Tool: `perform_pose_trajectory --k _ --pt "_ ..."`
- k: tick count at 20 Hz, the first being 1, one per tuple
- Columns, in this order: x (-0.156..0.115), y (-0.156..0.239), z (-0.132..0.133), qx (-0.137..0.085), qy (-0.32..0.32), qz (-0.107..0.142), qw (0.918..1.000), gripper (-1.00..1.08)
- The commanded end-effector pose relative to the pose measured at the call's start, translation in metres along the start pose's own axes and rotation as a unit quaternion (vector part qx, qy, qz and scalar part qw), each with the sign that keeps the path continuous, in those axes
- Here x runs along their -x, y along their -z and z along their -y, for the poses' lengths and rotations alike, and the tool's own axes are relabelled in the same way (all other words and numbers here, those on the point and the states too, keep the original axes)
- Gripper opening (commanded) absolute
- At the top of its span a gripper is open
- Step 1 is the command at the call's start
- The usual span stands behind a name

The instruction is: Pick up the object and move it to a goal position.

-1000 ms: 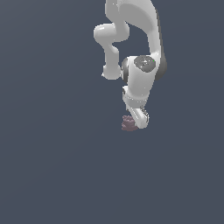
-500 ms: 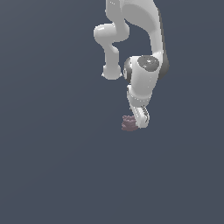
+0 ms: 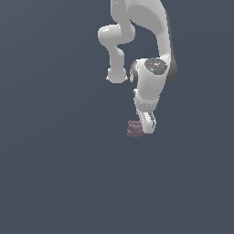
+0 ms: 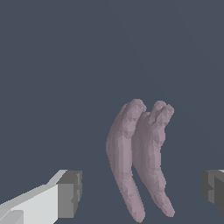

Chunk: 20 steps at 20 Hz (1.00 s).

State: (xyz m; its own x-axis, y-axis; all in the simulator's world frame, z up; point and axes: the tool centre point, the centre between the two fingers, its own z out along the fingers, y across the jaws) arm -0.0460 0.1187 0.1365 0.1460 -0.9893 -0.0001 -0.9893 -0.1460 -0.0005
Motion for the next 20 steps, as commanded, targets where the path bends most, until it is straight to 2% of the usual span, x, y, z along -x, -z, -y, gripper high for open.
perform_pose_trajectory --k 1,10,15,16,20 --pt "0.0 -0.004 0.0 0.0 0.0 0.0 1.0 1.0" --pt "0.0 -0.042 -0.001 0.0 -0.002 0.0 1.0 1.0" --pt "0.0 -0.049 0.0 0.0 -0.002 0.0 1.0 1.0" --pt "0.0 -0.049 0.0 0.0 -0.002 0.0 1.0 -1.0" --pt "0.0 -0.049 0.0 0.0 -0.002 0.0 1.0 -1.0"
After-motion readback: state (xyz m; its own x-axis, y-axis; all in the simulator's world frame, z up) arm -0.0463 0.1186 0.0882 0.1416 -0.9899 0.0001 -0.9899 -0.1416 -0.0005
